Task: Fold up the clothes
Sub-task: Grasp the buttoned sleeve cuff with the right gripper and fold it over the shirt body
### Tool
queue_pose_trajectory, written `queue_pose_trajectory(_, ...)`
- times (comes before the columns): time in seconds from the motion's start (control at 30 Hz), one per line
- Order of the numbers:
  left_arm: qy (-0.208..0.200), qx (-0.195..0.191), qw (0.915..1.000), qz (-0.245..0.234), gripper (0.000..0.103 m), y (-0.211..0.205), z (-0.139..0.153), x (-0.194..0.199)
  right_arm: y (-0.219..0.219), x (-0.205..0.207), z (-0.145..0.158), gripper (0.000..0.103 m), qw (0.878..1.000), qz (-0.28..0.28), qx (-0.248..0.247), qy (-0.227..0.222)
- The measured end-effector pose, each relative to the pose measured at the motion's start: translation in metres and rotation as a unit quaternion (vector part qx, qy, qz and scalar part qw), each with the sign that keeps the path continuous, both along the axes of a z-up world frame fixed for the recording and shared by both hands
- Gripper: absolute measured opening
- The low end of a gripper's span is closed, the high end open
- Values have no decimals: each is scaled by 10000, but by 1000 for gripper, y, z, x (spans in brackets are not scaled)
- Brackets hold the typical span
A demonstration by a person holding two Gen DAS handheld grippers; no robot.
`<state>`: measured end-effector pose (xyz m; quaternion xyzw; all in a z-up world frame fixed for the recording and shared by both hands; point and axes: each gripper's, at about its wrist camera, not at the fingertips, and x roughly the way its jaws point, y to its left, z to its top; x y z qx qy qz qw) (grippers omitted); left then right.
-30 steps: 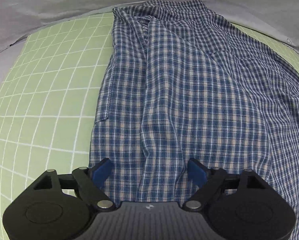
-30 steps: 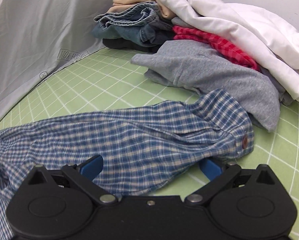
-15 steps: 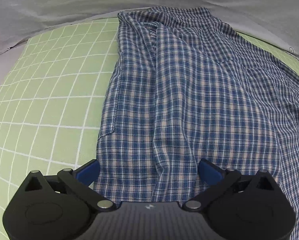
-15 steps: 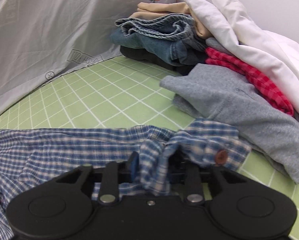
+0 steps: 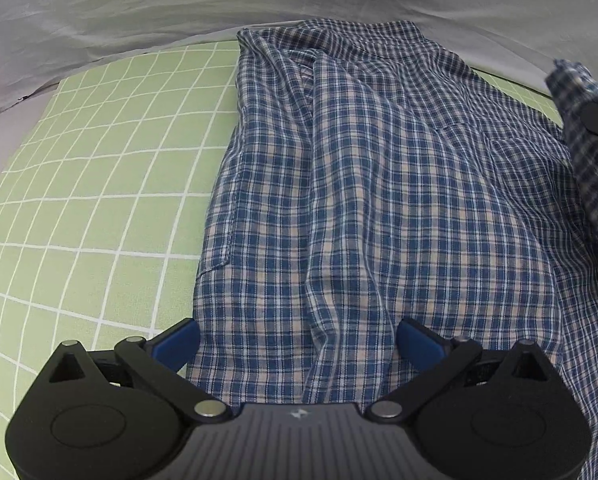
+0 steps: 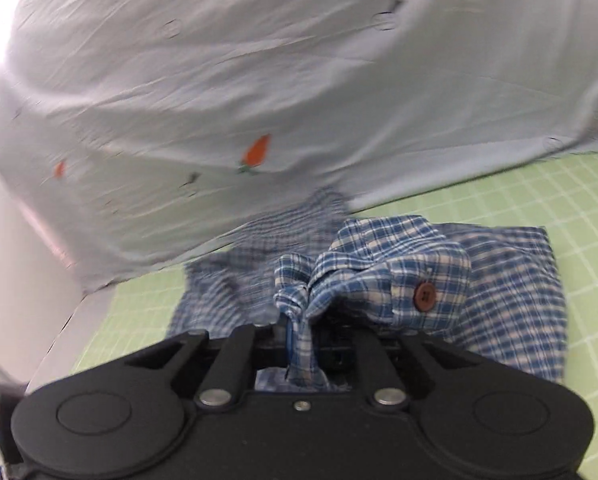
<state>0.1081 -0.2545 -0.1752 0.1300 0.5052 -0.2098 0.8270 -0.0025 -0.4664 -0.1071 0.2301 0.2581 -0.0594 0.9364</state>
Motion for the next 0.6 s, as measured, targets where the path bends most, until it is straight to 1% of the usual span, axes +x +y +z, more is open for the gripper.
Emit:
queue_pose_trajectory(0.03,16,5,10000,18,103,0,0,0,16,5,3,34,9996,233,-165,41)
queue_pose_trajectory(0.07,58,24,10000,61,103,1,1,0,29,7,4,61,9988,301,-356,124)
queue_pose_trajectory(0.1,106,26,9999,133,103,3,3,-1,38,6,5,70,9978,310,-542,205)
queue_pose_trajectory(0.13,115,-13,9998,168,103,7,5,-3,41,1,6,74,9968,329,-694,218)
queue_pose_trajectory(0.17,122,-54,9997,200,103,11,8,-6,43,-5,6,74,9955,347,-846,230)
queue_pose_trajectory(0.2,97,-79,9997,206,103,16,11,-10,40,-15,6,76,9941,227,-1014,297)
queue_pose_trajectory(0.23,59,-86,9998,193,103,20,14,-15,36,-26,6,82,9923,104,-1182,366)
queue_pose_trajectory(0.27,27,-84,9998,177,103,24,17,-19,33,-36,5,86,9899,-19,-1350,435)
queue_pose_trajectory(0.3,8,-75,9998,157,103,29,20,-24,27,-49,2,86,9876,-211,-1455,556)
queue_pose_trajectory(0.4,48,-82,9999,126,103,41,24,-40,5,-93,-19,86,9775,-794,-1539,1205)
queue_pose_trajectory(0.47,115,-115,9998,117,103,49,24,-50,-6,-127,-36,84,9683,-1128,-1534,1619)
queue_pose_trajectory(0.5,168,-103,9997,122,103,52,23,-56,-9,-143,-44,83,9638,-1292,-1455,1822)
queue_pose_trajectory(0.53,222,-90,9996,126,103,55,22,-61,-13,-159,-52,79,9587,-1454,-1373,2023)
queue_pose_trajectory(0.57,276,-76,9995,131,103,58,21,-67,-14,-175,-59,75,9551,-1593,-1245,2165)
queue_pose_trajectory(0.6,330,-63,9993,136,103,61,19,-72,-15,-188,-61,73,9548,-1691,-1119,2171)
